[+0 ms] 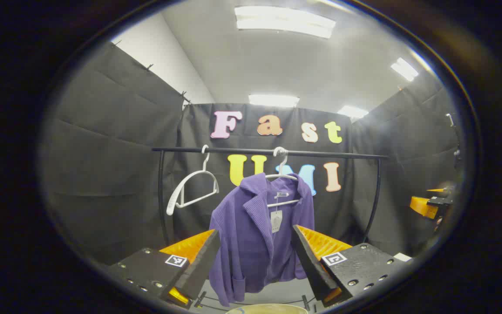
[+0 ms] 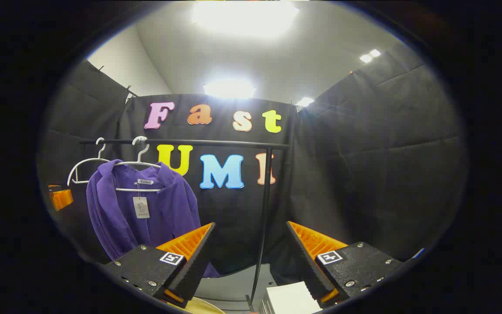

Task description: Grasp the clothes on the hanger with both hands and then place them into the laundry hamper below.

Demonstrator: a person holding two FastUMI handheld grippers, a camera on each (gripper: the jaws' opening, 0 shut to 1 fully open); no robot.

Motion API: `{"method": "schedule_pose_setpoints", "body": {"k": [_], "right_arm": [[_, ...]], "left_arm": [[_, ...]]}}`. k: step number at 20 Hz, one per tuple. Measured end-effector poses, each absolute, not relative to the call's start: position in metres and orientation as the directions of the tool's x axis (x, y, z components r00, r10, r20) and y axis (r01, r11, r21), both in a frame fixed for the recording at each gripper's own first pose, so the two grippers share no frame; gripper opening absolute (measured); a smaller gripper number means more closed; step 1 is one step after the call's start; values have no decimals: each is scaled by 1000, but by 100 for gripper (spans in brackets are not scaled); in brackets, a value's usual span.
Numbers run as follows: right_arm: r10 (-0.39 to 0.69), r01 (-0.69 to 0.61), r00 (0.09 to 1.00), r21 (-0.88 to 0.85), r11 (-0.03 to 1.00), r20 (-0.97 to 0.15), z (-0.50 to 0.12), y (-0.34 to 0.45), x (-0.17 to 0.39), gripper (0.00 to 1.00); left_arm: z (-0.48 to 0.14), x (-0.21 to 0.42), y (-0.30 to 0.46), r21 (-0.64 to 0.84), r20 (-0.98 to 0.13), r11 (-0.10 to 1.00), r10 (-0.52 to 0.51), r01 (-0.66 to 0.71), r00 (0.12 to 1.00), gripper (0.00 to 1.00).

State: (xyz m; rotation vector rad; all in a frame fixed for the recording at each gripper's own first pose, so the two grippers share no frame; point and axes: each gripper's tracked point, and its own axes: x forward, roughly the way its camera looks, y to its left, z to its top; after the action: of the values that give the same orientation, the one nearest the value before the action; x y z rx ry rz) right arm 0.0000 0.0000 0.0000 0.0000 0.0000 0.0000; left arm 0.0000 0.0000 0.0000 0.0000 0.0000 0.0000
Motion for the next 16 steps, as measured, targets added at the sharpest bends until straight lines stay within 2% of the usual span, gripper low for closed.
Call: {"method": "schedule_pose_setpoints", "body": {"k": [2, 3, 4, 5, 6, 8, 9, 11, 12, 15, 16], "right_arm": [[13, -13, 1000, 11, 1000, -13, -3, 4, 1, 95], [21, -21, 1000, 18, 1000, -18, -3, 8, 2, 95], [29, -29, 999, 24, 999, -23, -5, 11, 2, 95], [36, -35, 999, 28, 999, -27, -5, 14, 2, 95], [39, -38, 999, 30, 999, -30, -5, 15, 2, 95], [39, -38, 999, 30, 999, -31, -6, 14, 5, 95], [37, -36, 999, 30, 999, -31, -6, 13, 5, 95], [34, -33, 999, 29, 999, -38, -6, 13, 4, 95], [32, -31, 998, 26, 999, -45, -9, 13, 2, 95], [44, -44, 997, 0, 999, -55, -11, 20, -4, 96], [55, -56, 997, -9, 998, -56, -9, 26, -4, 95]], "left_arm": [[1, -5, 3, 4, 1, 1000, 5, -5, 1000, 100], [1, -7, 5, 10, -2, 1000, 9, -9, 1000, 95], [0, -6, 7, 15, -6, 1000, 14, -14, 1000, 95], [-1, -5, 8, 18, -11, 1000, 19, -19, 1000, 100], [-2, -4, 8, 17, -15, 1000, 21, -21, 1000, 95], [-2, -2, 7, 10, -17, 1000, 18, -18, 1000, 95], [-4, -2, 7, 7, -19, 1000, 16, -16, 1000, 100], [-8, -2, 7, 0, -26, 1000, 14, -14, 1000, 100], [-11, -2, 8, -5, -32, 1000, 14, -14, 999, 95], [-20, -2, 9, -33, -45, 999, 8, -9, 999, 95], [-22, -1, 9, -42, -49, 999, 6, -8, 999, 100]]}}
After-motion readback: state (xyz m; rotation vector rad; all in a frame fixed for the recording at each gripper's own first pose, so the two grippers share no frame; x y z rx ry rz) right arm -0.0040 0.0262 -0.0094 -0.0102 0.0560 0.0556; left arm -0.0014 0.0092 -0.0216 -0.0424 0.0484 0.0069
